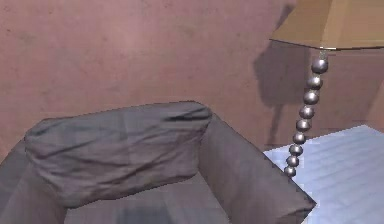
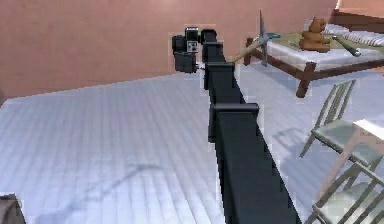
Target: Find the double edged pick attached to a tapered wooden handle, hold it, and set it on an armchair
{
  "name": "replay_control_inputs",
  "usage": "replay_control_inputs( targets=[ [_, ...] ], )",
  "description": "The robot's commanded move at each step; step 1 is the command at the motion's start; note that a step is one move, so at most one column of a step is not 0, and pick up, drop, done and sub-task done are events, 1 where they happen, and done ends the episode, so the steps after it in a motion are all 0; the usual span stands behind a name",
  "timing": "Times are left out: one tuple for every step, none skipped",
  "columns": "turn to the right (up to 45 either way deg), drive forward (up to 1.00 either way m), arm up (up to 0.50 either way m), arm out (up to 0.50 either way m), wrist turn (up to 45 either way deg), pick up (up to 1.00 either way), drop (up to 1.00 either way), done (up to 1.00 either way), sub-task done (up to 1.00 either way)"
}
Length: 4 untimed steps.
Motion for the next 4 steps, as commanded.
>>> replay_control_inputs(
  targets=[
    [-45.0, 0.0, 0.0, 0.0, 0.0, 0.0, 0.0, 0.0, 0.0],
    [-45.0, 0.0, 0.0, 0.0, 0.0, 0.0, 0.0, 0.0, 0.0],
    [-27.0, 0.0, 0.0, 0.0, 0.0, 0.0, 0.0, 0.0, 0.0],
    [0.0, 0.0, 0.0, 0.0, -18.0, 0.0, 0.0, 0.0, 0.0]
  ],
)
